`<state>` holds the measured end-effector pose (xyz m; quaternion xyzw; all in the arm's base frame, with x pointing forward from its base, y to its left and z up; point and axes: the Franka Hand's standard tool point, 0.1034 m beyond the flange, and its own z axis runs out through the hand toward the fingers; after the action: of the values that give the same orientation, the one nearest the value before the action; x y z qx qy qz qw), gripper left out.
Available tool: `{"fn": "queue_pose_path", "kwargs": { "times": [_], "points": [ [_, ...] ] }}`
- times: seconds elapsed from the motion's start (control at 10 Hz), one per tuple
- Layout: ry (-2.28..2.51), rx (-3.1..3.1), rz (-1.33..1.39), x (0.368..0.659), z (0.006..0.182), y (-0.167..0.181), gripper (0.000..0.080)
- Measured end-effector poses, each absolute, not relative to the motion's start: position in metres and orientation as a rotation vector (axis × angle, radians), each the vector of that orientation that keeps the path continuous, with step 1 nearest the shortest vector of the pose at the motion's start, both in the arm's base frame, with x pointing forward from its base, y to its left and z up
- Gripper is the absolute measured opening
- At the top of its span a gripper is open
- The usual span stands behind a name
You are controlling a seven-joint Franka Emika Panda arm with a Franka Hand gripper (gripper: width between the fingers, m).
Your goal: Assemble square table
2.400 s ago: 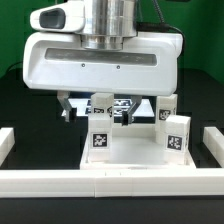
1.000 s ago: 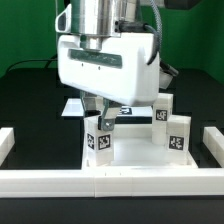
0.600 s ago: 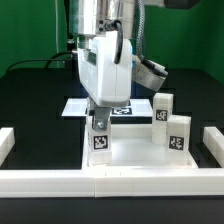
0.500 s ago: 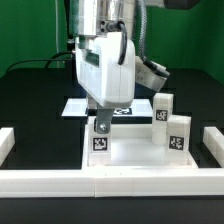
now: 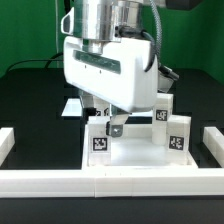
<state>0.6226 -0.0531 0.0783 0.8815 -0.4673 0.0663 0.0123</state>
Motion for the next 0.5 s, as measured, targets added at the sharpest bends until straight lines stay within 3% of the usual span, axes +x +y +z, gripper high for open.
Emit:
{"fn": "queue_pose_path", "kwargs": {
  "times": [0.5],
  "points": [
    [-0.57, 3.003, 0.181, 0.6228, 0.0781, -0.0523, 0.0648]
  ]
}}
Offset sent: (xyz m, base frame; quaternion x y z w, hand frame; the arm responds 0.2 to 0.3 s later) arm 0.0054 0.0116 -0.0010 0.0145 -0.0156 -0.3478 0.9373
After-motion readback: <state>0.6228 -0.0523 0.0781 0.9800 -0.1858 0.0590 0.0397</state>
